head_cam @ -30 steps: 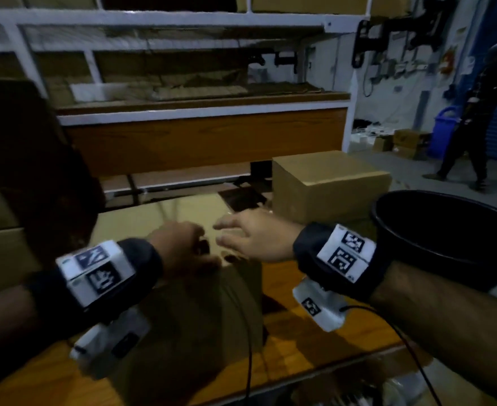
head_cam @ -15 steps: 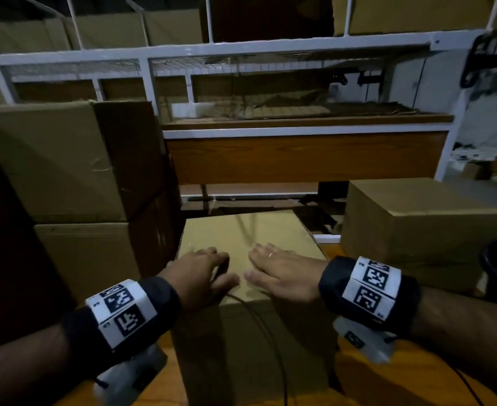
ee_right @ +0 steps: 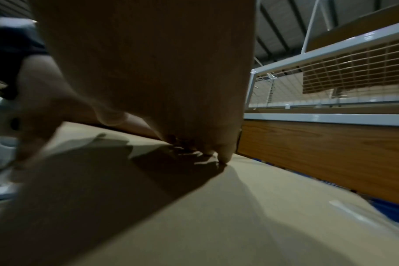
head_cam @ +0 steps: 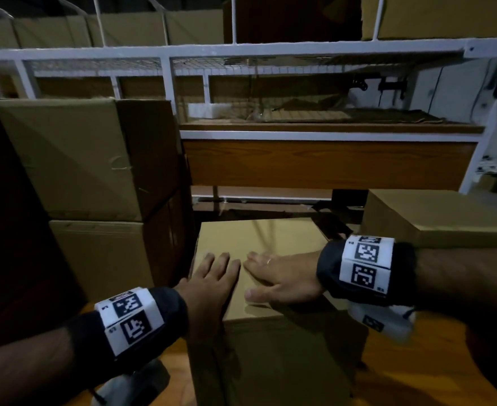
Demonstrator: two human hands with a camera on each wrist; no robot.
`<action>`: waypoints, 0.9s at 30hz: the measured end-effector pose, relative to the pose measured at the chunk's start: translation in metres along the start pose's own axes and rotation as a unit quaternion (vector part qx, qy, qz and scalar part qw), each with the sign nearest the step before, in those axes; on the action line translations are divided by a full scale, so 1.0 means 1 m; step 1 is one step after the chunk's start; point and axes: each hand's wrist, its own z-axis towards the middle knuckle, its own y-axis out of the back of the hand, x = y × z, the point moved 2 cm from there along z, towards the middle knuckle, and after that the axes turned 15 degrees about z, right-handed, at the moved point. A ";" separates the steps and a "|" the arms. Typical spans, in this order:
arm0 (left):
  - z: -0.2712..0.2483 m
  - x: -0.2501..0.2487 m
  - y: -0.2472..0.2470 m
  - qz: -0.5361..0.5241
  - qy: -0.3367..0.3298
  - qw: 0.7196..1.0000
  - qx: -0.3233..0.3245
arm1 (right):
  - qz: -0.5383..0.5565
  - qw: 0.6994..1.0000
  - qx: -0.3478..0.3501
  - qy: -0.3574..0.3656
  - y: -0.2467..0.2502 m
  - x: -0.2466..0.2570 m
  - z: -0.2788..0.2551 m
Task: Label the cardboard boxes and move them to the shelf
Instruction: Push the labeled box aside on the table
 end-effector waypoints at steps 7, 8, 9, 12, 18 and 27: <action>0.003 0.002 -0.009 0.012 0.005 1.000 -0.016 | -0.041 0.999 -0.012 0.009 -0.001 0.004 0.026; 0.003 0.002 -0.009 0.007 0.003 1.000 -0.016 | -0.034 0.999 -0.005 0.008 0.003 0.003 0.028; 0.003 0.003 -0.010 0.001 0.002 1.000 -0.015 | -0.024 1.000 -0.004 -0.009 0.007 -0.002 0.029; 0.004 0.003 -0.010 -0.003 0.002 1.000 -0.011 | -0.028 0.999 -0.023 -0.023 0.010 -0.005 0.032; 0.004 0.004 -0.011 -0.002 -0.002 1.000 -0.020 | -0.001 0.998 -0.031 -0.046 0.017 -0.010 0.036; 0.004 0.004 -0.014 -0.028 -0.007 0.999 -0.026 | -0.002 0.996 -0.056 -0.072 0.010 -0.022 0.020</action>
